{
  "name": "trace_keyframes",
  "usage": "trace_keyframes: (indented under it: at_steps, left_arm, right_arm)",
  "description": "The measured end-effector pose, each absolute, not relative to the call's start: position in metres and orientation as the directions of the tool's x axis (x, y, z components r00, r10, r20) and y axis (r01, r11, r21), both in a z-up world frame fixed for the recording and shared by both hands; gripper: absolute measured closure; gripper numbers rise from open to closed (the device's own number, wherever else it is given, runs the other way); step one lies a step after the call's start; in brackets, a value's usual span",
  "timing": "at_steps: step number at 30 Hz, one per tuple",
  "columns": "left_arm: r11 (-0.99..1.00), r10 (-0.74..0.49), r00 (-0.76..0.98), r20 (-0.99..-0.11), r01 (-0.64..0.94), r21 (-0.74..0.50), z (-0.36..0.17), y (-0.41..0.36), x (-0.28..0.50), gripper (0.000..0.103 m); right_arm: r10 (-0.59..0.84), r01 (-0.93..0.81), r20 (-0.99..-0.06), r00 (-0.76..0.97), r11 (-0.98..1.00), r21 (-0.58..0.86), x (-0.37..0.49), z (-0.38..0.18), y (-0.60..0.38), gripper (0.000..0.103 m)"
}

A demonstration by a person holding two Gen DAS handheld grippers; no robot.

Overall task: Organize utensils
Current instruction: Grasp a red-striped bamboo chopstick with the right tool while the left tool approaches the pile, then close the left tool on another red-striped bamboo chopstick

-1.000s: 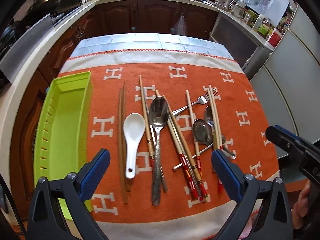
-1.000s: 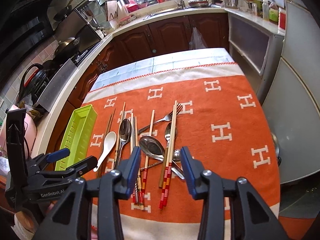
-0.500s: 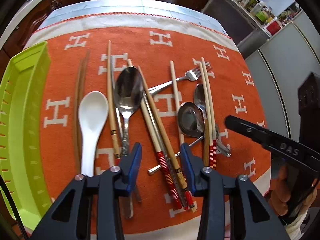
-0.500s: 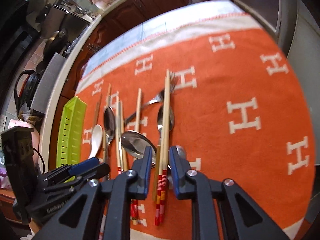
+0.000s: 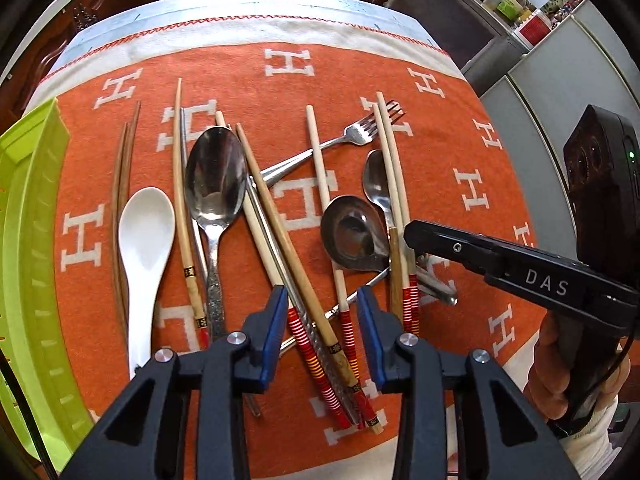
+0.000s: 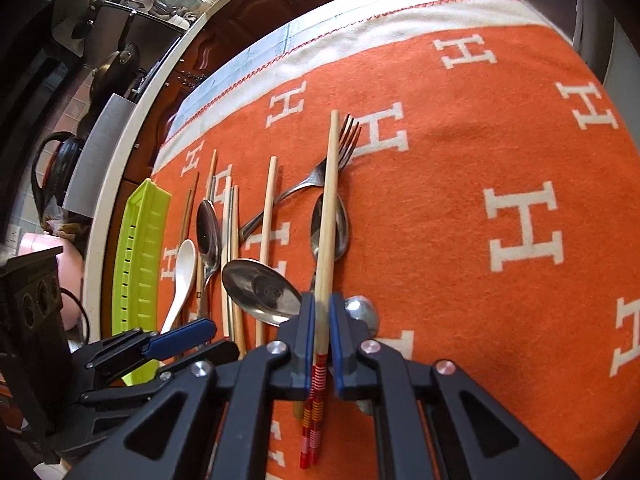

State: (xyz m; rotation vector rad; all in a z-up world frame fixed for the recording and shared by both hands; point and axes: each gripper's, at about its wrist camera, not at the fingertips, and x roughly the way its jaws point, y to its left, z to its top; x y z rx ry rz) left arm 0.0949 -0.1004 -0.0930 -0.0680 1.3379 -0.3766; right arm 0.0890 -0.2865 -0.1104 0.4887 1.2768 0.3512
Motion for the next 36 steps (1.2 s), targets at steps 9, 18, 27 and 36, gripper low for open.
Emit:
trace_keyframes:
  at_steps: [9,18,27,36]
  left_arm:
    - [0.937,-0.303,0.177,-0.937,0.237,-0.258,-0.093,-0.107,0.098,0.069]
    - [0.933,-0.304,0.172,-0.937,0.252,-0.256,-0.093,-0.114,0.095,0.069]
    - [0.935,-0.300,0.172,-0.938,0.249,-0.253,-0.092,-0.115,0.095,0.069]
    - [0.935,-0.299,0.164,-0.940,0.245,-0.255,-0.094,-0.114,0.094,0.069]
  right_arm:
    - [0.574,0.042,-0.777,0.257,0.797,0.602,0.091,-0.118,-0.298,0.099]
    - [0.566,0.058,-0.770,0.294,0.794,0.605,0.084,-0.113,-0.311,0.099]
    - [0.566,0.023,-0.781,0.265,0.806,0.592,0.093,-0.116,-0.296,0.097]
    - [0.599,0.037,-0.758,0.257,0.778,0.627,0.096,-0.125,-0.297,0.097]
